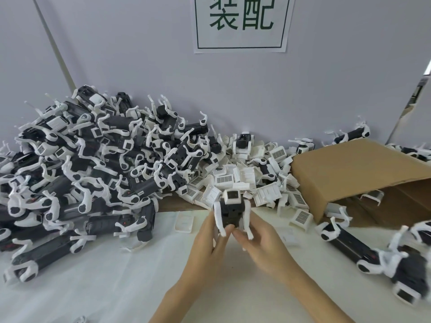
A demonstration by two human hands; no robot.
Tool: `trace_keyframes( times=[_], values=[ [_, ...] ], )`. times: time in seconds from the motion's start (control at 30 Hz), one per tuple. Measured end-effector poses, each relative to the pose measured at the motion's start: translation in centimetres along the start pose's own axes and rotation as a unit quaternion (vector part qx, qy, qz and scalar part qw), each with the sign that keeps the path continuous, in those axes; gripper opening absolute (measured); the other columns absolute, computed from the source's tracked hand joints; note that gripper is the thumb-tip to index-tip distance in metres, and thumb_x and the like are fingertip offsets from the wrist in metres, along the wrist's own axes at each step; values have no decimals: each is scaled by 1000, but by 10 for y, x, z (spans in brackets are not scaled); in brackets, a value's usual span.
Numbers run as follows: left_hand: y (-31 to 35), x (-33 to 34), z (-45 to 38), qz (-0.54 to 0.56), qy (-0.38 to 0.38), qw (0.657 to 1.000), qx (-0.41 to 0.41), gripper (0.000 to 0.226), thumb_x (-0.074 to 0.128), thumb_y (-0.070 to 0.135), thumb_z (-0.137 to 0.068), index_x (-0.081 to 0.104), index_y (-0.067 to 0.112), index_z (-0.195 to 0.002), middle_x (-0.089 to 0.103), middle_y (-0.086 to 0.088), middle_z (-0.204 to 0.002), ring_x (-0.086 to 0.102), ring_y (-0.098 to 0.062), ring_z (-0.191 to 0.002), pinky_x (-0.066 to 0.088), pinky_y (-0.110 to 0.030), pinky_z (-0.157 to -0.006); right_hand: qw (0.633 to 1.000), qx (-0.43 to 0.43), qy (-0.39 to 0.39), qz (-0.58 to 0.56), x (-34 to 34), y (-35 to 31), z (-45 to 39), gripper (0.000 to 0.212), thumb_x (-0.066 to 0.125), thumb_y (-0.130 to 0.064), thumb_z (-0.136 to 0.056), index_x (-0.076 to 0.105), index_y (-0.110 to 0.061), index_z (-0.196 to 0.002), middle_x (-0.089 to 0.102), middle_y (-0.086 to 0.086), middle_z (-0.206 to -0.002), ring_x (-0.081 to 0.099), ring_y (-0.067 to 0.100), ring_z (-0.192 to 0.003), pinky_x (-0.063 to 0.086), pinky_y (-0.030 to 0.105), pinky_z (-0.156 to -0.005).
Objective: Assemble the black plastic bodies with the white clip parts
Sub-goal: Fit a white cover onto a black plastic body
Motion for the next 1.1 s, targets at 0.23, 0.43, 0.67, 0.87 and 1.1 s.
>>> trace_keyframes(
  times=[0.23,0.43,0.67,0.87,1.1],
  values=[
    [18,-21,3,15,-10,997,71,65,71,26,-102,41,36,-159,50,24,-157,49,-4,-145,43,-14,-108,994,18,79,67,-11,14,-3,43,58,-2,-103,67,-34,-132,77,-8,-114,77,20,-96,57,54,-96],
    [26,-17,8,12,3,997,79,68,78,27,-96,47,42,-155,59,25,-148,58,-5,-137,46,-16,-106,993,-13,91,69,-12,15,-4,53,57,9,-100,64,-30,-135,71,-17,-129,70,11,-115,58,44,-101],
    [30,-10,8,212,77,974,-31,31,68,48,-96,69,25,-118,79,-6,-114,74,-24,-112,58,-30,-98,952,-154,134,227,-13,2,-1,63,68,5,-94,63,-45,-132,59,-18,-132,58,3,-125,46,16,-102],
    [12,-19,1,454,88,874,-150,53,58,48,-101,73,4,-127,70,-22,-117,66,-31,-128,59,-31,-97,980,-87,89,158,-7,-7,3,47,65,-33,-102,53,-44,-146,48,-13,-141,48,5,-136,36,14,-112],
    [7,-19,-1,282,93,945,-140,42,52,60,-105,77,31,-119,78,11,-113,72,-7,-109,53,-28,-92,993,29,101,-49,-7,-3,-1,37,57,-29,-104,58,-42,-139,69,1,-121,70,18,-102,59,31,-87]
  ],
)
Point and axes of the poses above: each hand's wrist, its own z-axis away from the middle knuckle, its own x-axis out of the palm, y = z × x, the point moved 2 cm from there along -z, towards the middle knuckle
